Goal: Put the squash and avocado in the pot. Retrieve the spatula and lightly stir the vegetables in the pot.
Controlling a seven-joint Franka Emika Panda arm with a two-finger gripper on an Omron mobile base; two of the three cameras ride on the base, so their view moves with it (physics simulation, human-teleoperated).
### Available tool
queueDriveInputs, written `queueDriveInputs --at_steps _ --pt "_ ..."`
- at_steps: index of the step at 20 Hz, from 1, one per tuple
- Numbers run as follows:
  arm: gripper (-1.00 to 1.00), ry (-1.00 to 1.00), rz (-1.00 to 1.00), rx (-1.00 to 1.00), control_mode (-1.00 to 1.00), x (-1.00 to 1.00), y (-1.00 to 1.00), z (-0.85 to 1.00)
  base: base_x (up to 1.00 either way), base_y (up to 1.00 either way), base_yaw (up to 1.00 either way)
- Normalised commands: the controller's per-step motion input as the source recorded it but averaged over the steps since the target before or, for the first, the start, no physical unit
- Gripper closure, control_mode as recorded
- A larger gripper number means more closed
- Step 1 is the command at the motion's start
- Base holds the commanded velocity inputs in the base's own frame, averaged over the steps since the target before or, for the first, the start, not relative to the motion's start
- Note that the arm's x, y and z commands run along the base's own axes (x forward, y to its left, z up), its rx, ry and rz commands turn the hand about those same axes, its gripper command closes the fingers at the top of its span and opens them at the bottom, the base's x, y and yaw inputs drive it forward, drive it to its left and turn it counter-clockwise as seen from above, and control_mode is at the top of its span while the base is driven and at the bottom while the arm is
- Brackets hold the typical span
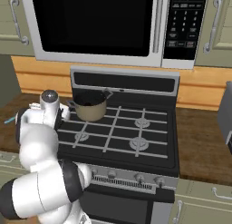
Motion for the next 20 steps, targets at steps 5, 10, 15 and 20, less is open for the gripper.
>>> queueDriveInputs --at_steps 5,10,15,20 --pt "-1.00 0.33 0.06 -0.13 -1.00 0.26 0.47 -0.09 0.00 0.00 0.00" --pt "-1.00 0.02 0.00 -0.15 -1.00 0.00 0.42 -0.35 0.00 0.00 0.00" --pt "-1.00 0.03 0.00 -0.08 -1.00 0.00 0.24 -0.43 0.00 0.00 0.00" --pt "-1.00 0.07 0.00 -0.02 -1.00 0.00 0.18 -0.29 0.00 0.00 0.00"
